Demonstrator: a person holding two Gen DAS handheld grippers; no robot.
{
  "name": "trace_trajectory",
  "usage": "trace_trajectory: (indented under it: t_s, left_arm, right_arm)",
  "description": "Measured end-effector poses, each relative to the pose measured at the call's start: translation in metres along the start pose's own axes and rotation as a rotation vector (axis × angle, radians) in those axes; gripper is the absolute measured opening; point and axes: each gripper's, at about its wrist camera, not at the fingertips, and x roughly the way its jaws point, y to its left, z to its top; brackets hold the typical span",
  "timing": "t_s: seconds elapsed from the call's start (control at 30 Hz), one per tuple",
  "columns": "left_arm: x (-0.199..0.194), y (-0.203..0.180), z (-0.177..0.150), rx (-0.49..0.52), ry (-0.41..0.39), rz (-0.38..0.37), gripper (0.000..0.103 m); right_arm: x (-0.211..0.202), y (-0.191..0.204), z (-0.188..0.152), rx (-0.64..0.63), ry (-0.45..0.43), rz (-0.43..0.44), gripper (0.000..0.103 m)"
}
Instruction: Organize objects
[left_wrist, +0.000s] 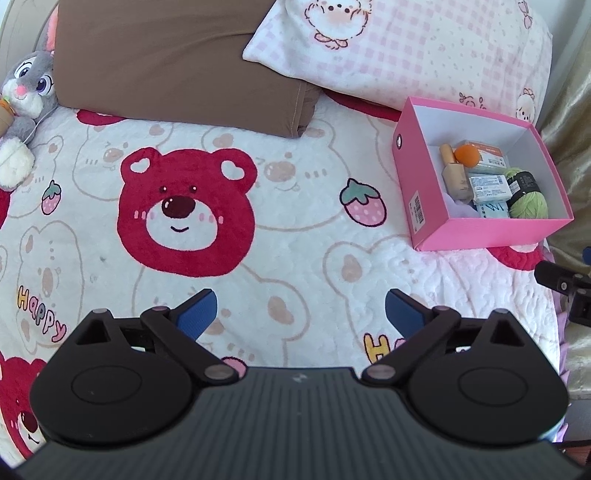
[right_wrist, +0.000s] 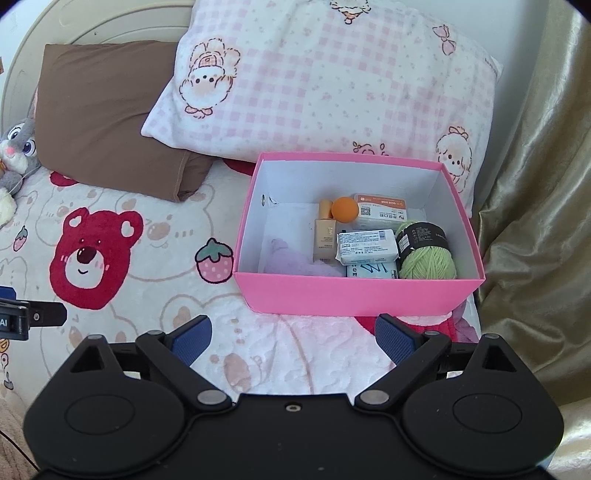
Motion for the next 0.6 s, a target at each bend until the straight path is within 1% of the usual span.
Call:
trace_trajectory:
  t_s: [0.17,0.23,0.37,0.5,0.6]
  left_arm:
    - [-0.001,0.003,-0.001,-0.018,0.017,0.002,0.099]
    - [-0.002,0.004,-0.002,-0.02,0.021,0.006,0.099]
    - [-0.001,0.005,-0.003,-0.011,0.04,0.029,0.099]
    - [0.002,0.008,-0.004,-0.014,0.053,0.026,0.099]
    - [0.003,0.009,-0.005,-0.02,0.056,0.031,0.099]
  right_arm:
    - [0.003,0.002,-0.002,-0.029,0.016,-0.065,0.097]
    - [0.004,0.003,-0.004,-0.041,0.019,-0.063,0.097]
    - [0.008,0.003,-0.007,-0.015,0.037,-0.02,0.097]
    - [0.011,0.009,-0.01,-0.032,0.038,-0.029,0.097]
    - [0.011,0.01,-0.012,-0.025,0.043,-0.019,0.097]
